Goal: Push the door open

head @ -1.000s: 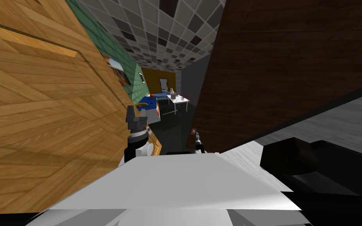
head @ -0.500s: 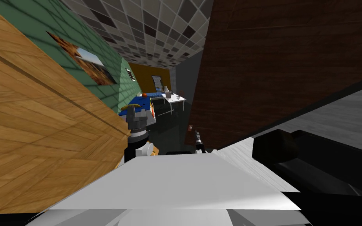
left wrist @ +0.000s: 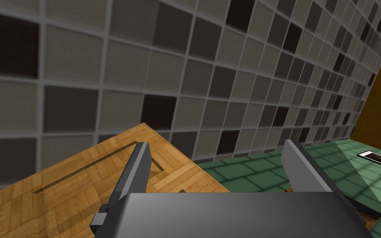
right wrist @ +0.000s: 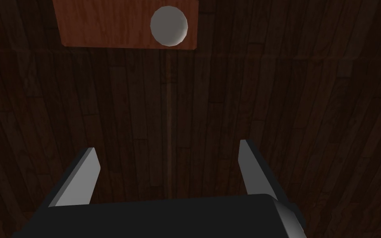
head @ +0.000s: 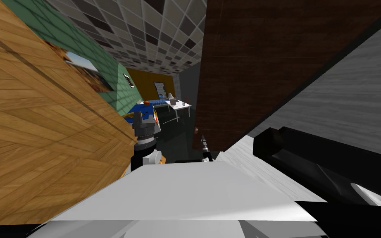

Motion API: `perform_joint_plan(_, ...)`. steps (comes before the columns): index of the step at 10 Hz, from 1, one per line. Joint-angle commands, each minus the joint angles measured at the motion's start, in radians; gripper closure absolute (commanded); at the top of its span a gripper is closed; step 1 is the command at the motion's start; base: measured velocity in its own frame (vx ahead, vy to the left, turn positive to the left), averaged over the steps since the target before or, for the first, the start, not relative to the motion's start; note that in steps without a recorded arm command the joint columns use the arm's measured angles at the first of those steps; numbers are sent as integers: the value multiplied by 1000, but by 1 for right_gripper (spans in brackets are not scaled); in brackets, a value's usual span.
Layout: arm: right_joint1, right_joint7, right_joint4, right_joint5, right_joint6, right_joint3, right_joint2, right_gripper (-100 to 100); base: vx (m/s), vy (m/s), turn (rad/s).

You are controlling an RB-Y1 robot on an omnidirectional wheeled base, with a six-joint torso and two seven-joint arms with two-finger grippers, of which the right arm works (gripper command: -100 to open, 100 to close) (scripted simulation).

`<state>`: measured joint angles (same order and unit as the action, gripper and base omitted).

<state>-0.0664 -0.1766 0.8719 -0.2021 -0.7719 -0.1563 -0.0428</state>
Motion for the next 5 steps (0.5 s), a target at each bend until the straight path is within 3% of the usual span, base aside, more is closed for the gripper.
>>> perform_joint_plan(1, -17, -12, 31, -6, 13, -16, 8, -100, -57, 24, -78)
perform_joint_plan(2, -19, -33, 33, -25, 13, -55, 34, -100, -70, 37, -224)
perform_joint_plan(4, -21, -54, 36, -44, 13, -92, 69, -100, -94, 58, -195)
perform_joint_plan(5, -15, -45, 45, -39, 28, -75, 55, -100, -46, 38, -22)
